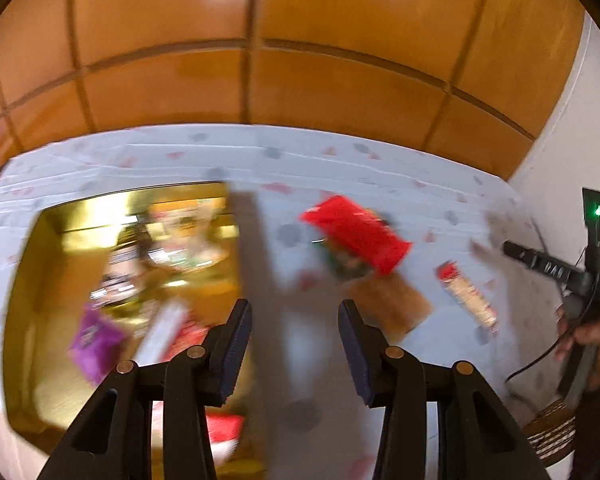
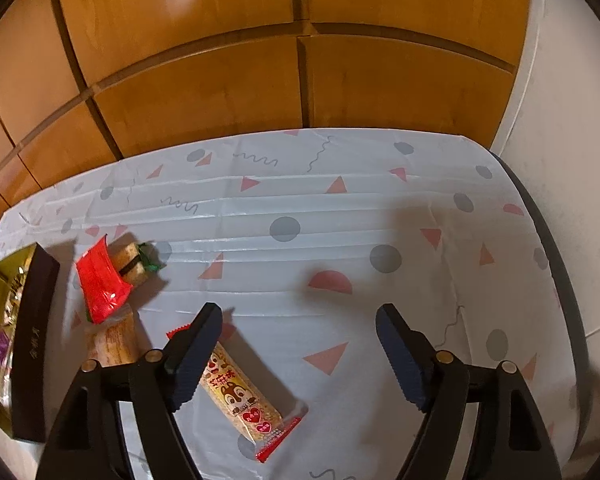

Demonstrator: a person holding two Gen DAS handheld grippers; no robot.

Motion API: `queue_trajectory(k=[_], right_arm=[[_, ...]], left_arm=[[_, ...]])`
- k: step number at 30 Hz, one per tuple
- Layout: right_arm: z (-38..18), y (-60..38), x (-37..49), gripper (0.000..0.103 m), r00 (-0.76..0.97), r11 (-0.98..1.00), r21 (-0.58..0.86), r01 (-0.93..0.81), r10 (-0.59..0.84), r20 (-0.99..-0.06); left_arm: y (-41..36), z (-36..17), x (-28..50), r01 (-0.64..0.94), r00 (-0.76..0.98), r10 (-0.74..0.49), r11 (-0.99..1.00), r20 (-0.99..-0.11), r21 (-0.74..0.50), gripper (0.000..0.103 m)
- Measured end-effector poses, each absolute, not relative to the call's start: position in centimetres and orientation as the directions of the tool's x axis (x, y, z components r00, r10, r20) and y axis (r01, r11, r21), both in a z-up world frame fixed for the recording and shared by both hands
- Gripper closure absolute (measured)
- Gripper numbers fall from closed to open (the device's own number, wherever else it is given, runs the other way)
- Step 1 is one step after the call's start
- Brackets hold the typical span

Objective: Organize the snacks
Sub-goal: 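Grasp the red candy bag with the left gripper while the right grasps the sesame stick bar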

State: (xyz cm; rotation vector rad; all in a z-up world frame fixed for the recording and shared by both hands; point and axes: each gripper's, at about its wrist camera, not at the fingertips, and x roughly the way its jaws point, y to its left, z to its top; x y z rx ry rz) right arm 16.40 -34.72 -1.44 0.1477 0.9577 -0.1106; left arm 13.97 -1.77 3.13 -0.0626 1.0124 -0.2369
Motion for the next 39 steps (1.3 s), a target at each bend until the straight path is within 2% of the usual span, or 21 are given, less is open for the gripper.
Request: queue_trajectory(k=[4, 7, 13, 18, 23, 24, 26, 27, 29, 39], right_arm=[[-1.4, -34.4, 16.5, 0.023, 0.569, 0.986, 0.083, 0.142, -0.013, -0.822], [-1.1, -34.1, 16.4, 0.022, 0.578, 0.988, 0.091, 0.123, 0.003, -0.816], [-0.6, -34.2, 16.3, 0.020, 0.591, 0.987, 0.109, 0.121, 0.017, -0.806], [-0.1, -34.2, 16.2, 0.014, 0.606, 0.984, 0.145, 0.106, 0.052, -0.794], [0.0, -33.8, 16.1, 0.014, 0.609, 0.984, 0.154, 0.086, 0.071, -0.790], [0.0, -33.8, 16.1, 0.014, 0.610, 0.984, 0.154, 0.083, 0.072, -0.789], [0.0, -33.7, 16.1, 0.014, 0.612, 0.986, 0.146, 0.082, 0.066, -0.788], [0.0, -33.6, 16.1, 0.014, 0.612, 0.987, 0.142, 0.080, 0.064, -0.788], [0.0, -33.5, 16.0, 0.014, 0.615, 0.988, 0.134, 0.072, 0.062, -0.786], [-0.5, -33.6, 15.9, 0.014, 0.609, 0.993, 0.078, 0.090, 0.008, -0.793]], left_arm=[[-5.0, 1.1, 18.3, 0.140, 0.406, -0.257, 0.966, -0.877, -0.218, 0.043], [-6.7, -0.3, 21.1, 0.082, 0.359, -0.260, 0.965, -0.896, -0.247, 0.040], [-8.7, -2.5, 25.3, -0.019, 0.304, -0.255, 0.962, -0.918, -0.274, 0.023], [-9.4, -4.8, 27.6, -0.117, 0.250, -0.218, 0.960, -0.943, -0.253, 0.022], [-10.5, -5.4, 28.1, -0.113, 0.254, -0.166, 0.973, -0.953, -0.199, 0.022], [-10.7, -5.5, 28.0, -0.103, 0.251, -0.155, 0.977, -0.956, -0.186, 0.023], [-10.8, -6.0, 27.9, -0.085, 0.240, -0.156, 0.980, -0.958, -0.180, 0.040], [-10.7, -5.9, 27.7, -0.079, 0.253, -0.160, 0.980, -0.954, -0.185, 0.042], [-10.3, -5.5, 27.2, -0.056, 0.278, -0.157, 0.982, -0.948, -0.179, 0.060], [-7.4, -2.4, 19.4, 0.129, 0.361, -0.190, 0.980, -0.913, -0.153, 0.062]])
